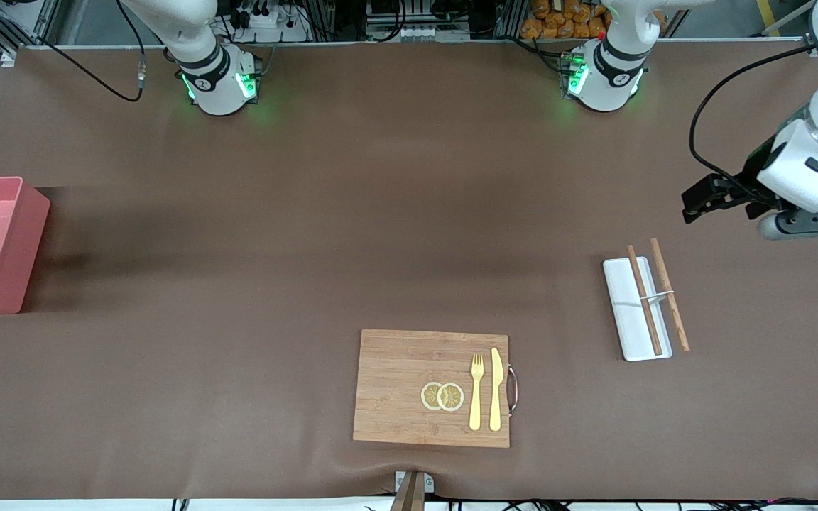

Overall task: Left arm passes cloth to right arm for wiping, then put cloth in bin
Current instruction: 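Carry the cloth with the right gripper over the pink bin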

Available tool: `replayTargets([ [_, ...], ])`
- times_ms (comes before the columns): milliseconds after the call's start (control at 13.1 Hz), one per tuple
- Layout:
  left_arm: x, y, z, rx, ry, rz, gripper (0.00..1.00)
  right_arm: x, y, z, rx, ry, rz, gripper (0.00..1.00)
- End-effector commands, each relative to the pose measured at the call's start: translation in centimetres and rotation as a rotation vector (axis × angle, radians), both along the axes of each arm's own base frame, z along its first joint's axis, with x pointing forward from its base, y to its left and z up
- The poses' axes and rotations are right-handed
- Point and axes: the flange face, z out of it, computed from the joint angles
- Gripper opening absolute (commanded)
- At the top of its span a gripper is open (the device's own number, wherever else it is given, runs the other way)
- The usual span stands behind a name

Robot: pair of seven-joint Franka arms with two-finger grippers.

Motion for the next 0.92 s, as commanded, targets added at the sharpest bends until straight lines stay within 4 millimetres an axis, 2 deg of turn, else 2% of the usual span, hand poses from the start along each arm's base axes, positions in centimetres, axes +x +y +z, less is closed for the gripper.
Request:
replayTargets([
  [0,-0.4,-0.3,1.1,-0.013,-0.020,0.006,1.00,-2.0,-3.9,-3.1,0.024,0.028,-0.002,0.00],
  [153,-0.5,-0.2,1.2,-0.012,-0.022,0.007,1.00,-2.1,-5.5,-7.0,0.030,0.035,-0.019,0.03],
  [230,-0.4,-0.1,1.2,-0.012,-0.022,0.010,1.00,-2.4,-6.4,-9.3,0.041,0.045,-0.032,0.49],
  [306,-0.4,-0.1,1.0,-0.012,-0.017,0.015,1.00,-2.7,-7.3,-11.1,0.046,0.045,-0.045,0.99],
  [459,-0.2,0.1,0.7,-0.012,-0.014,0.027,1.00,-2.9,-7.8,-12.0,0.045,0.039,-0.044,1.00],
  [536,-0.2,0.1,0.7,-0.013,-0.014,0.029,1.00,-2.8,-7.7,-11.6,0.045,0.033,-0.049,1.00],
  [689,-0.2,0.3,0.6,-0.012,-0.011,0.032,1.00,-1.4,-6.2,-9.6,0.030,0.010,-0.032,1.00],
  [766,-0.3,0.4,0.8,-0.012,-0.012,0.032,1.00,-0.7,-4.9,-6.5,0.005,-0.025,-0.019,1.00],
  [842,-0.4,0.4,1.0,-0.012,-0.015,0.043,1.00,0.5,-3.1,-5.1,-0.009,-0.041,0.001,1.00],
])
